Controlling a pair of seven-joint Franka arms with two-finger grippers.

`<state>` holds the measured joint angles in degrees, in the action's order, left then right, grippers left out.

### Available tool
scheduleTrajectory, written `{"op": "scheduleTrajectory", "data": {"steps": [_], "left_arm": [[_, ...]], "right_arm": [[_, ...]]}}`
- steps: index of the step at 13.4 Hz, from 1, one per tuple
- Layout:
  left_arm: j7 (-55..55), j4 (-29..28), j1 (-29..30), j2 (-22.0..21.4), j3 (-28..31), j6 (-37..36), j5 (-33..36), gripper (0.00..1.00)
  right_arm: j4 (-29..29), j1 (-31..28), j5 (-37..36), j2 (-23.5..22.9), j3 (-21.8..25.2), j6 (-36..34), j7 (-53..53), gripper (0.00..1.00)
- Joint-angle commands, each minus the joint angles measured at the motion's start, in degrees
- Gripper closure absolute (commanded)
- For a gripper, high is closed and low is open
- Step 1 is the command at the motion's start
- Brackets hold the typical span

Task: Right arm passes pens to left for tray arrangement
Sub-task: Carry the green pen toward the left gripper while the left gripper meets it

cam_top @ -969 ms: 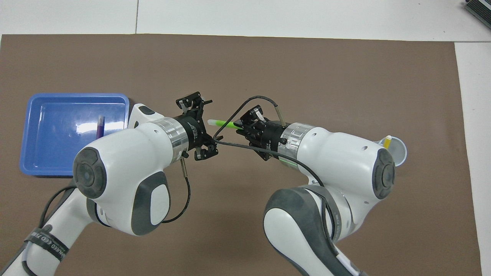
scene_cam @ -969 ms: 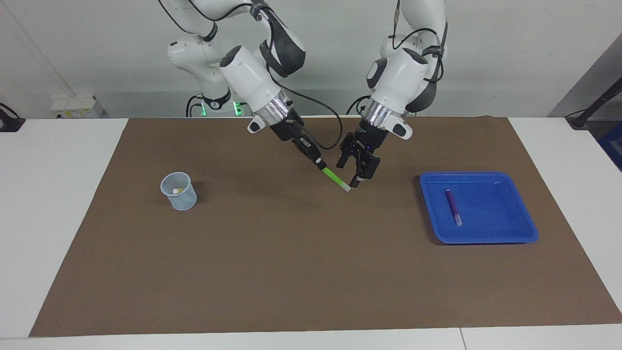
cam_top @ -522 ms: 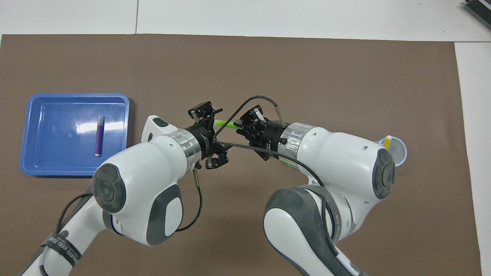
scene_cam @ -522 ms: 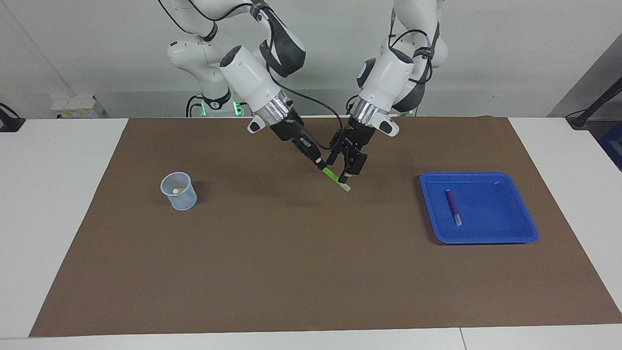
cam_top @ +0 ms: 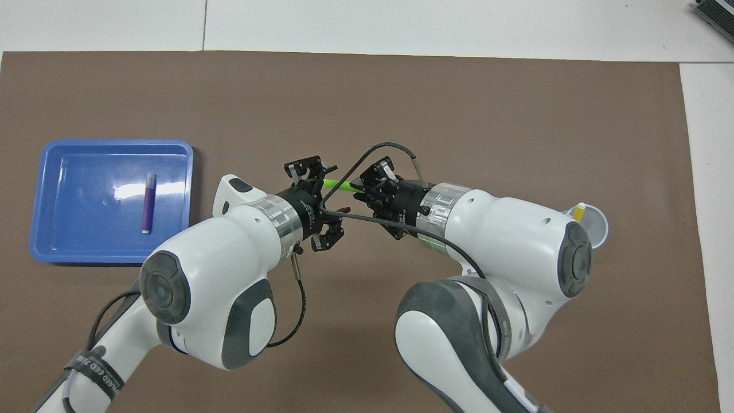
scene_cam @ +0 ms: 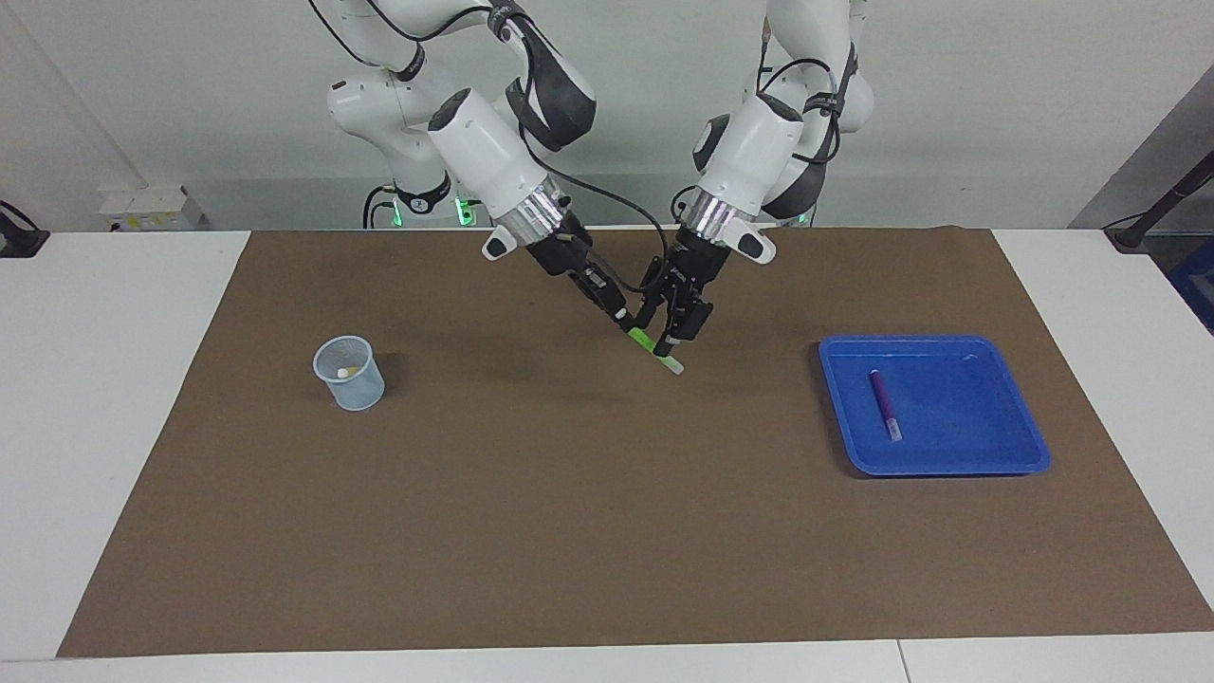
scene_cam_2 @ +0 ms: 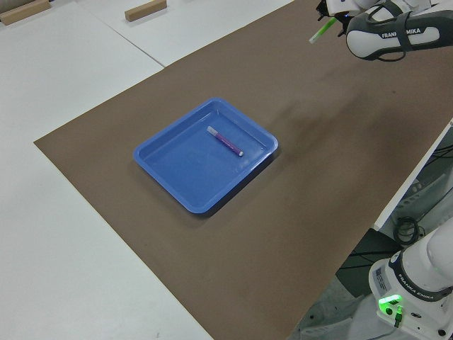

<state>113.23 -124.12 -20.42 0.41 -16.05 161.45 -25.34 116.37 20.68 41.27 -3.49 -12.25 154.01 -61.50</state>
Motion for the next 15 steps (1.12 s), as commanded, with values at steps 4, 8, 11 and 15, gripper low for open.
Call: {"op": "scheduleTrajectory", "data": {"steps": [4, 8, 11, 15], "left_arm": [[1.0, -1.5, -1.2, -0.3, 0.8, 2.8, -1.0, 0.35], [1.5, -1.7, -1.3, -0.1, 0.8, 4.0, -1.1, 0.58], [1.7, -2.1, -1.3, 0.3, 0.8, 5.5, -1.0, 0.58], [2.3, -2.1, -1.3, 0.5, 0.8, 5.8, -1.1, 0.88]], "right_arm": [[-0.1, -0.6, 1.2, 0.2, -0.2, 0.5, 0.6, 1.00], [-0.3, -0.6, 1.2, 0.1, -0.2, 0.5, 0.6, 1.00], [-0.3, -0.6, 1.2, 0.1, -0.2, 0.5, 0.6, 1.00], [-0.3, -0.8, 1.2, 0.1, -0.2, 0.5, 0.6, 1.00]]}}
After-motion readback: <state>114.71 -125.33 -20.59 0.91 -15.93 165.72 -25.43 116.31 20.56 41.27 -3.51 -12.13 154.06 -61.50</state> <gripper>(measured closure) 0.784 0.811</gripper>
